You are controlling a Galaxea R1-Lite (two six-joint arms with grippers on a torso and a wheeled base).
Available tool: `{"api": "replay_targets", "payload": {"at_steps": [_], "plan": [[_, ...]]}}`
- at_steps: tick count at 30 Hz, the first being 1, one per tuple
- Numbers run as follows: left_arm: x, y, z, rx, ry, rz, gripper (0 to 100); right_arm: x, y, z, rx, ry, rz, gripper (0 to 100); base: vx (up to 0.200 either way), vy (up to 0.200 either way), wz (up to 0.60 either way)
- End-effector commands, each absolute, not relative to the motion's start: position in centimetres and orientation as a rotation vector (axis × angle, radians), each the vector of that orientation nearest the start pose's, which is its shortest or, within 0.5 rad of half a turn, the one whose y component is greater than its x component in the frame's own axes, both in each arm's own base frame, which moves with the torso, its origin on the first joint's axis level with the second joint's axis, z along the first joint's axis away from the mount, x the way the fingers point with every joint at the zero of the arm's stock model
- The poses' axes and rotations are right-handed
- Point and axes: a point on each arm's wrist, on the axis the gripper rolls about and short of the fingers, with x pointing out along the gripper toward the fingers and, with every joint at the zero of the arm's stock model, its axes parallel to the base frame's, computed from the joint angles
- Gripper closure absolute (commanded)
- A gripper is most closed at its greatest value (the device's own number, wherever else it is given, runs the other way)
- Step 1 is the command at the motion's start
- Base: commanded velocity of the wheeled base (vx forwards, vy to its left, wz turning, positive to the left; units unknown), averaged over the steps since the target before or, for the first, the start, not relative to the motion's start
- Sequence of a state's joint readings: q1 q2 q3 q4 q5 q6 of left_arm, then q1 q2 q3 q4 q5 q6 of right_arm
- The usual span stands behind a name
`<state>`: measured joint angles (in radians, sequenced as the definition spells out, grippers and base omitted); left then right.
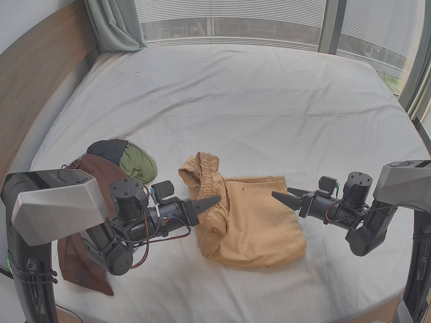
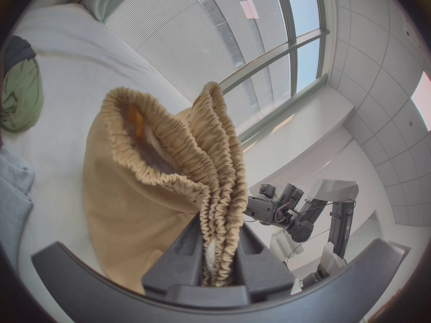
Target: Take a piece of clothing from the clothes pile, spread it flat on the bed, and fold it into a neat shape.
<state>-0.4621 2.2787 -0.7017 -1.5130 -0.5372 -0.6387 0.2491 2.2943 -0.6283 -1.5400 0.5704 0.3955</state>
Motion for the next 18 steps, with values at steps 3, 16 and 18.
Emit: {"api": "replay_targets", "payload": {"at_steps": [3, 16, 18], "plan": [[32.4, -18.3, 4.2, -0.6, 0.402, -0.954, 100, 34.1, 9.9, 3.4, 0.394, 0.281, 0.782, 0, 0.0, 0.0, 0.0], [32.8, -20.9, 4.0, -0.661, 0.412, -0.986, 100, 34.3, 9.5, 4.3, 0.39, 0.249, 0.776, 0, 0.0, 0.0, 0.0], [32.7, -21.3, 4.1, -0.677, 0.419, -0.996, 100, 34.3, 9.5, 4.4, 0.393, 0.247, 0.777, 0, 0.0, 0.0, 0.0]]}}
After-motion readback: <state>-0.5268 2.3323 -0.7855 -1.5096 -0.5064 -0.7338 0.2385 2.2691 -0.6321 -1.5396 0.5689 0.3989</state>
